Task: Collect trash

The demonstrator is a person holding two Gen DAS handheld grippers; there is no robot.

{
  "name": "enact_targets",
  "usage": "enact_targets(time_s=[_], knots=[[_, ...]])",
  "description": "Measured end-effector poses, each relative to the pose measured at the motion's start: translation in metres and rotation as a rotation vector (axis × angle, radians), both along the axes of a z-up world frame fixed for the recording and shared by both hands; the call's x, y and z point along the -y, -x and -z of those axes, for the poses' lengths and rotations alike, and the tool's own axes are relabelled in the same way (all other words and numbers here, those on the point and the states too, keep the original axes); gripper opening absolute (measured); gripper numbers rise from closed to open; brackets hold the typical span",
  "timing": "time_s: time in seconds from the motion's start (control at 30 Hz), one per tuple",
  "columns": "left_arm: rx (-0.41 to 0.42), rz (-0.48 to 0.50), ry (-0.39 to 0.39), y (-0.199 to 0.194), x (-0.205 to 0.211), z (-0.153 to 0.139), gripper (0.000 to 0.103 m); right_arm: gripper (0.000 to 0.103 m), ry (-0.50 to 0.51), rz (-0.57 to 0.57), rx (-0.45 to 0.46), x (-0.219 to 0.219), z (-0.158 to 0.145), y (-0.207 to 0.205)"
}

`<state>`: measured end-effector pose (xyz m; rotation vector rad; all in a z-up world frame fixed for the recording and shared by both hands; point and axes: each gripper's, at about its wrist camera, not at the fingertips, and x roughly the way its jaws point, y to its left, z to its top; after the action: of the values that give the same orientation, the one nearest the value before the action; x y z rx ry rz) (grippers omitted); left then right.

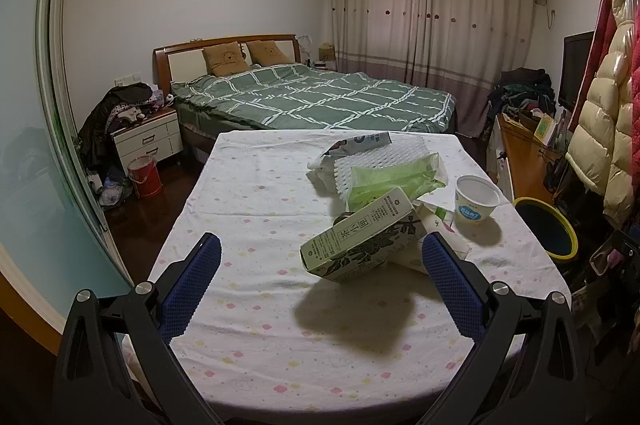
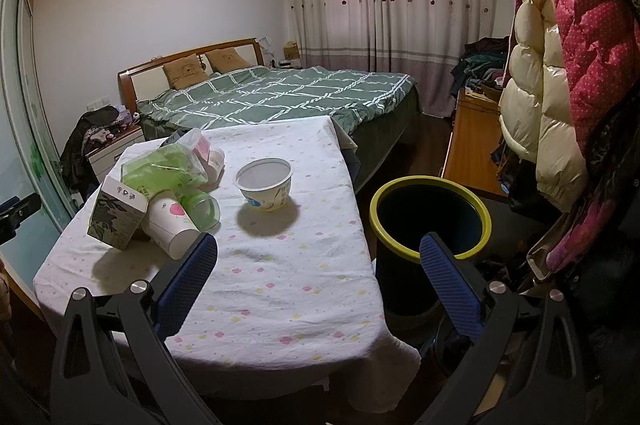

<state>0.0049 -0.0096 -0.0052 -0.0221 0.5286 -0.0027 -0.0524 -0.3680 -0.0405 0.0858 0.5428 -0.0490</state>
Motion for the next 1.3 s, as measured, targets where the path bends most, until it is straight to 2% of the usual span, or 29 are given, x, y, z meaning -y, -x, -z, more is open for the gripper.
enact_targets(time_s=[1.3], knots=[[-0.019,0.004,-0.009,-0.0043,0.0006,0.0083,0.099,0.097,-0.005,-0.005,-0.024,-0.0034,0.0075,-0.0087]])
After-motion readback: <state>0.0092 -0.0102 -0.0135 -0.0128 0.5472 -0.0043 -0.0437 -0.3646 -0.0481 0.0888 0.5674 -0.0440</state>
